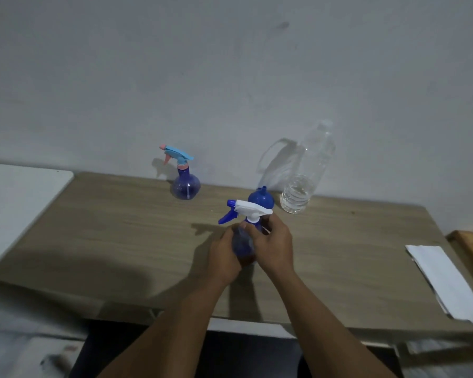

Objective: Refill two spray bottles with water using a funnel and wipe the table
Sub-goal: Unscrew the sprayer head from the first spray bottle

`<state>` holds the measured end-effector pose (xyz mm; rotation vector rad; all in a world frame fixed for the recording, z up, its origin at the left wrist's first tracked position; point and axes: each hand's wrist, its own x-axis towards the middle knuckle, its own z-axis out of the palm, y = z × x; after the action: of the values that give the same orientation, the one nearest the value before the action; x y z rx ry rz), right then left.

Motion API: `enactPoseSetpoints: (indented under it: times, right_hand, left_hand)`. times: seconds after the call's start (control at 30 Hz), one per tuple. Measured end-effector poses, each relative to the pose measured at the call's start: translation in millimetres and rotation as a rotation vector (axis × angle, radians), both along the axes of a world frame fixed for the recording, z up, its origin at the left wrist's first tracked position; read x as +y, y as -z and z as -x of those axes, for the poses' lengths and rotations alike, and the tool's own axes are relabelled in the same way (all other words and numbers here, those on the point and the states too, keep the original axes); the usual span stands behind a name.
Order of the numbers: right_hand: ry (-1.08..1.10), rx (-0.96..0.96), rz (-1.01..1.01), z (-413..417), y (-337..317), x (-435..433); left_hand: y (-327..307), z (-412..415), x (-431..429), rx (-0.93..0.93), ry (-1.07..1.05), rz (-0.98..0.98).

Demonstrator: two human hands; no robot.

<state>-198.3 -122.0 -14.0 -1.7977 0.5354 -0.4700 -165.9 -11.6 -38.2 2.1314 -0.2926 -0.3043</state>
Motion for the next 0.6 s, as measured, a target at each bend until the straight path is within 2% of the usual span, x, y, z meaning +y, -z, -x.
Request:
enactPoseSetpoints:
  times: [0.2,0.37,0.43,0.53,0.6]
  right_hand:
    - [-0.135,-0.015,0.044,-1.6,2.8,-3.0]
    - [0.020,-0.038,-0.054,-3.1,5.5,2.1]
    - [-0.018,-0.050,-0.037,-2.4,5.8,1.0]
    - [-0.133,-0.031,0.001,2.8,6.2,-2.1]
    - [-0.120,-0.022,-0.009,5.1,8.0,-2.4]
  left_hand:
    - [8.2,-9.5,4.5,0.066,0.053,-0.013]
    - [16.0,-10.1,6.2,0.107,0.016,0.061]
    - [18.9,-11.3,6.6,0.085,0.014,0.067]
    - [17.0,-13.8,5.0,0.103,0.019,0.184]
    - [19.2,-12.6,5.7,0.175,0.012,0.281]
